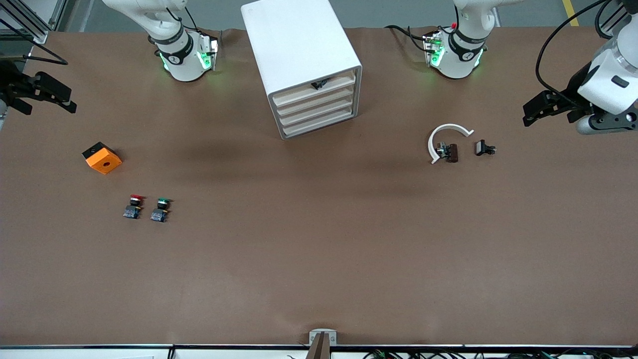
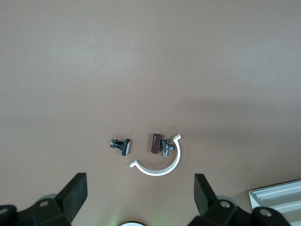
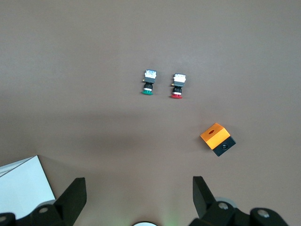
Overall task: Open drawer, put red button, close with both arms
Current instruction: 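Reach the left gripper to the handle of the white cabinet's drawer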
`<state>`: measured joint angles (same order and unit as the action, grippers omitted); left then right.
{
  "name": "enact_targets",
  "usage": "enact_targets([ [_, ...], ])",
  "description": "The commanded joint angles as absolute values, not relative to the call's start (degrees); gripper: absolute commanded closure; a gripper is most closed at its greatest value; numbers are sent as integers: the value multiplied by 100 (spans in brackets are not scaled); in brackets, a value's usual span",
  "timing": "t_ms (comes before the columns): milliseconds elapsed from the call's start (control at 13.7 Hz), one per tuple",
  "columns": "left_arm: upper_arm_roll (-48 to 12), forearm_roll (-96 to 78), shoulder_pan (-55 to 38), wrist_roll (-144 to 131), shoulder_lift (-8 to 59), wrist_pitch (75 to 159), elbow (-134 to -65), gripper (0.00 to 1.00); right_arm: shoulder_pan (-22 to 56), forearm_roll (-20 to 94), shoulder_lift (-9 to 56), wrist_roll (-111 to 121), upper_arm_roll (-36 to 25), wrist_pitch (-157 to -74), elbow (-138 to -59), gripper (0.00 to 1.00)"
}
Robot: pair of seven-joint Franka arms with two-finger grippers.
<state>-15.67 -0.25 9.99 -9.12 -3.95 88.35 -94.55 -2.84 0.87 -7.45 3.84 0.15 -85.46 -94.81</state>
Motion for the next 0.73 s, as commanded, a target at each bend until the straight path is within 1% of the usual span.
enact_targets([
  [0, -1591, -26, 1081, -826, -316, 8728, -9273, 0, -272, 9, -905, 422, 9, -8578, -9624, 0],
  [73, -1591, 0, 1072, -852, -264, 8728, -9220, 0, -272, 9, -905, 422, 9, -8578, -9624, 0],
  [293, -1600, 123, 1002, -861, 332, 8701, -8860, 0, -272, 9, -896, 422, 9, -8578, -9624, 0],
  [659, -1635, -104, 748, -1097, 1378, 8938, -8851, 0, -290, 9, -853, 457, 0, -8517, -9572, 0],
])
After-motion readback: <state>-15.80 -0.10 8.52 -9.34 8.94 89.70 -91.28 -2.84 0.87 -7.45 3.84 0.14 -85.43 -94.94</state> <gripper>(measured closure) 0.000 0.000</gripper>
